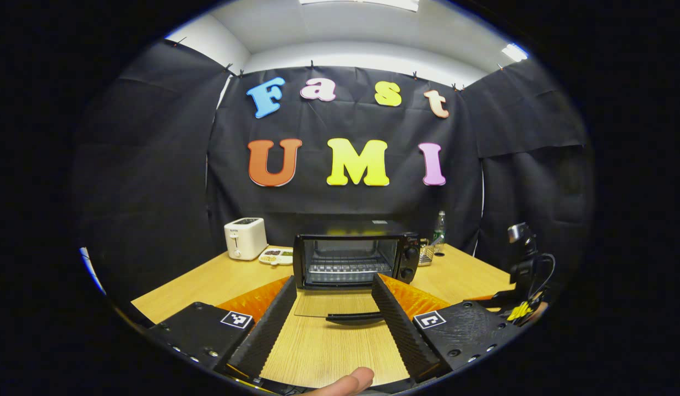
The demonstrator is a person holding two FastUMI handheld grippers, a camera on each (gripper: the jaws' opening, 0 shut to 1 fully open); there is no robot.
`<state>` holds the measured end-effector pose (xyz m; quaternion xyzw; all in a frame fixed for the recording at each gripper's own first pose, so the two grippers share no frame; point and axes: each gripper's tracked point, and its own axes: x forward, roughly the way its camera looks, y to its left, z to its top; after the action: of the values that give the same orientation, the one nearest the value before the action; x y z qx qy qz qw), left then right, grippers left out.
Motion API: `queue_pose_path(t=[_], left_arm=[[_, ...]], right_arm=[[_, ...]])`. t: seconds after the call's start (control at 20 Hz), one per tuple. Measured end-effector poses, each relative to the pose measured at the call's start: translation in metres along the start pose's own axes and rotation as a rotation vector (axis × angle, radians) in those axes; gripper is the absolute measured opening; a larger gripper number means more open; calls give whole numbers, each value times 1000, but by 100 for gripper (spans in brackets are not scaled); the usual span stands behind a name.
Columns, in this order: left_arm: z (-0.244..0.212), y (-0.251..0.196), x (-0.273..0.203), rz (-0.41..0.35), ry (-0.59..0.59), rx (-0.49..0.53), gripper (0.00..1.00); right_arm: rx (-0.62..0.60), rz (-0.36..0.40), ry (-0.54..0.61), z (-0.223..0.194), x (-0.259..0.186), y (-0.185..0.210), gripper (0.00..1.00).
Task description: Open the electric oven with the left hand, put the food in, and close the electric oven.
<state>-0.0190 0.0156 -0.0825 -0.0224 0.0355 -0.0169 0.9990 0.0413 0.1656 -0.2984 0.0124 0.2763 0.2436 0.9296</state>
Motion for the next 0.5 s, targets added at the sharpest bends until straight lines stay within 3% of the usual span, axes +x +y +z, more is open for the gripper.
queue_pose_path(t=[0.25, 0.3, 0.35, 0.5], left_arm=[[38, 15, -30, 15, -84, -28, 93], [41, 13, -35, 9, -89, -28, 81], [41, 12, -38, 6, -91, -30, 93], [39, 12, -45, -2, -96, -15, 93]], right_arm=[[-55, 45, 53, -12, 13, 25, 84], [-67, 31, 71, -17, 18, 24, 84], [-81, 2, 77, -18, 20, 20, 85], [-93, -58, 84, -19, 22, 15, 82]])
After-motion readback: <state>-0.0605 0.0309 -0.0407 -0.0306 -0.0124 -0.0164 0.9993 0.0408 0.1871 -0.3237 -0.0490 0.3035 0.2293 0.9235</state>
